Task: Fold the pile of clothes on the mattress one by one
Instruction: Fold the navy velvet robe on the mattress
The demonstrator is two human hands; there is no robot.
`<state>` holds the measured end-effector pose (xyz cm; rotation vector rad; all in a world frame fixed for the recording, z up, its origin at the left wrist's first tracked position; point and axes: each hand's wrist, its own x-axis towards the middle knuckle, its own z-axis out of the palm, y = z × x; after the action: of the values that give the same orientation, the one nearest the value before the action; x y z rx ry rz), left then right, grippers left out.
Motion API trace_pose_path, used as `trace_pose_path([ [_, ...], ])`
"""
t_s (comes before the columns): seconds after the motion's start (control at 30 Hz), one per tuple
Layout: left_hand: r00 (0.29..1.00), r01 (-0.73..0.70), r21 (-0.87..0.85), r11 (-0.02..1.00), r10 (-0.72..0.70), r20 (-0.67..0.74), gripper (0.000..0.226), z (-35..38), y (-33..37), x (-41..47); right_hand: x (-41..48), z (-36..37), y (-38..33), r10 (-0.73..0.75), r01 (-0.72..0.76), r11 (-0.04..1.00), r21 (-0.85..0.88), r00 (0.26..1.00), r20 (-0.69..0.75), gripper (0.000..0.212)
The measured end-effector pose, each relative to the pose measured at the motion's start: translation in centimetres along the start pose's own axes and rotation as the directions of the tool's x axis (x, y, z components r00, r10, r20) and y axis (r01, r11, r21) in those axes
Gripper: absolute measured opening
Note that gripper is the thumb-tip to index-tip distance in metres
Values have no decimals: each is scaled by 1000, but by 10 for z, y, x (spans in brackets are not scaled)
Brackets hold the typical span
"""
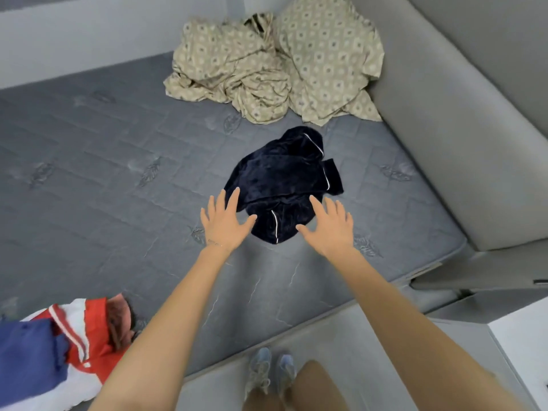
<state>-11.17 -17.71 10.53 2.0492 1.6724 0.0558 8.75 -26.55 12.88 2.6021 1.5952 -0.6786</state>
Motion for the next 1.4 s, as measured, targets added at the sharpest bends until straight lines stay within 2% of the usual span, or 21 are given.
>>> trace_pose_path([
  [0.17,1000,1,41,999,-2,14,76,9,16,42,46,-11,16,-13,13,1000,15,1000,-19,77],
  [0.3,996,54,32,998,-56,69,78,38,35,88,103,-9,34,-48,48,999,8,999,8,80],
  [0.47,987,142,-9,990,-140,79,79,82,55,139,182,6,60,-96,95,995,12,992,88,82],
  [0.6,985,147,-8,989,-146,90,85,111,60,173,233,27,70,-164,175,983,-50,971,175,86],
  [0.7,983,150,5,989,-150,109,95,137,51,200,268,54,72,-188,202,978,-47,959,213,92],
  [0.8,968,210,9,978,-210,135,111,168,31,226,298,90,72,-228,245,969,-42,944,240,100],
  [0.9,963,233,12,972,-232,133,123,198,3,252,325,122,72,-295,312,949,-49,931,216,109],
  [1.03,970,229,-22,973,-226,93,115,230,-22,268,349,157,71,-315,324,946,-25,934,171,111],
  [1.13,982,188,53,981,-185,-46,86,238,-27,271,358,173,70,-324,326,943,-68,945,44,101],
  [1.2,984,155,79,985,-147,-96,61,232,-28,273,362,176,68,-362,358,931,-67,929,-76,79],
  [1.3,987,109,20,994,-105,-118,44,209,-23,266,353,160,58,-374,405,900,160,907,-193,37],
  [1.4,970,60,-146,988,-92,-225,24,174,-11,248,335,126,44,-343,372,866,336,928,-144,15],
])
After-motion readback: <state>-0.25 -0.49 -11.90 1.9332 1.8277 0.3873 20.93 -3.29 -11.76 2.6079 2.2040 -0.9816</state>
